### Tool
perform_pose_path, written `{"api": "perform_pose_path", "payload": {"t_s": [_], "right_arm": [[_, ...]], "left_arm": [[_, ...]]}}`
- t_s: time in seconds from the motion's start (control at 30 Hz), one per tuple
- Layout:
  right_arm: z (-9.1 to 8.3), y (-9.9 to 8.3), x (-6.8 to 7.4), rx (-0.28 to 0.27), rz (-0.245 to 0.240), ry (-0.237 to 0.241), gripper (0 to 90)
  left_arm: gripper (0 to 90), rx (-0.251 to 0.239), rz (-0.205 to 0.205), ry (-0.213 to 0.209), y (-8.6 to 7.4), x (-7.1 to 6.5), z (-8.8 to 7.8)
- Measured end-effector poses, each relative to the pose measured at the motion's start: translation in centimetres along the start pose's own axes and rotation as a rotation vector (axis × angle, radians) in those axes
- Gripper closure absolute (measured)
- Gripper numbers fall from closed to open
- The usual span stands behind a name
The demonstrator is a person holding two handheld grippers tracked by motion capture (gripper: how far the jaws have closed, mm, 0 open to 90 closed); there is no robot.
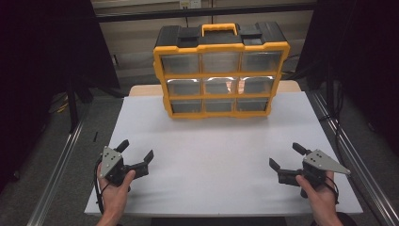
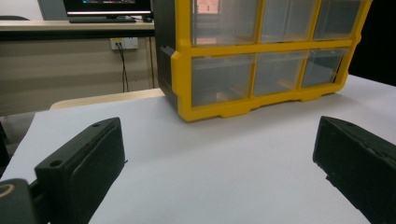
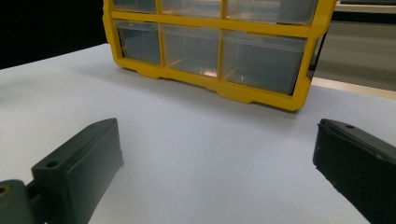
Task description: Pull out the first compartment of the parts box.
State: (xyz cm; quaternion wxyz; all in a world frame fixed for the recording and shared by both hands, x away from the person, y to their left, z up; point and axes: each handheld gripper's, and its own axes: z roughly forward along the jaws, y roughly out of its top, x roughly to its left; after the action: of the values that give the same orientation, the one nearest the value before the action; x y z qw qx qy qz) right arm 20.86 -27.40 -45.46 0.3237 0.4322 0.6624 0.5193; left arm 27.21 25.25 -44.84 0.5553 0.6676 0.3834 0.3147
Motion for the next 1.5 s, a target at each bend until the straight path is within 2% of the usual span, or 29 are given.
{"api": "perform_pose_path", "payload": {"t_s": [0.03,0.13,0.17,0.2,0.4,0.53,0.57,0.63,0.7,0.77,0.8,0.9,1.03,1.1,1.2,1.23,1.27,1.37,1.43,1.47,1.5], "right_arm": [[0.0,0.0,0.0,-0.001,0.002,0.001,0.7],[0.0,-0.1,-0.2,0.006,0.009,0.002,0.8],[0.0,-0.1,-0.2,0.006,0.009,0.002,0.8],[0.0,-0.1,-0.2,0.005,0.014,0.003,0.9],[0.1,-0.1,-0.2,0.005,0.017,0.013,0.8],[0.3,0.0,-0.2,0.001,0.022,0.013,0.8],[0.3,0.0,-0.1,0.004,0.019,0.017,0.8],[0.3,0.0,-0.1,0.004,0.017,0.018,0.8],[0.3,0.0,0.0,0.004,0.014,0.017,0.8],[0.3,0.1,0.1,0.006,0.005,0.019,0.8],[0.3,0.1,0.2,0.003,0.008,0.013,0.8],[0.4,0.1,0.1,0.005,0.005,0.011,0.8],[0.5,0.0,0.0,0.01,0.008,0.01,0.8],[0.5,0.0,0.0,0.011,0.009,0.011,0.9],[0.5,0.0,0.1,0.009,0.013,0.01,0.8],[0.5,0.0,0.1,0.007,0.011,0.007,0.9],[0.5,0.0,0.1,0.01,0.007,0.009,0.9],[0.5,0.0,0.1,0.008,0.007,0.013,0.9],[0.4,0.0,0.2,0.009,0.008,0.014,0.9],[0.4,0.0,0.2,0.009,0.008,0.017,0.9],[0.4,0.0,0.2,0.009,0.008,0.017,0.9]], "left_arm": [[2.3,-0.005,-0.011,-0.001,0.0,-0.1,0.1],[2.3,0.001,0.0,0.009,0.0,-0.2,0.3],[2.3,-0.004,-0.01,0.005,0.0,-0.3,0.5],[2.3,0.002,0.005,-0.007,0.1,-0.4,0.7],[2.3,0.001,0.014,-0.013,0.3,-0.9,1.0],[2.4,0.0,-0.014,-0.037,0.2,-1.2,1.2],[2.7,0.012,0.007,-0.029,0.4,-1.2,1.1],[2.4,0.007,0.0,-0.027,0.5,-1.3,1.2],[2.5,0.009,0.012,-0.016,0.7,-1.3,1.4],[2.4,0.01,0.017,-0.023,0.9,-1.3,1.7],[2.3,0.008,0.007,-0.018,1.0,-1.4,1.8],[3.9,0.022,0.021,-0.039,1.2,-1.3,2.2],[3.9,0.033,0.042,-0.007,1.5,-1.5,2.9],[3.8,0.033,0.042,-0.005,1.5,-1.5,3.1],[3.3,0.042,0.014,0.005,1.7,-1.9,3.8],[3.4,0.041,0.003,-0.006,1.8,-2.1,4.1],[3.8,0.038,0.019,-0.025,2.1,-2.5,4.7],[4.0,0.048,0.025,-0.043,2.3,-2.7,5.2],[4.0,0.04,0.023,-0.058,2.4,-2.9,5.5],[3.9,0.023,0.043,-0.089,2.7,-2.9,5.9],[3.9,0.023,0.043,-0.089,2.7,-2.9,5.9]]}}
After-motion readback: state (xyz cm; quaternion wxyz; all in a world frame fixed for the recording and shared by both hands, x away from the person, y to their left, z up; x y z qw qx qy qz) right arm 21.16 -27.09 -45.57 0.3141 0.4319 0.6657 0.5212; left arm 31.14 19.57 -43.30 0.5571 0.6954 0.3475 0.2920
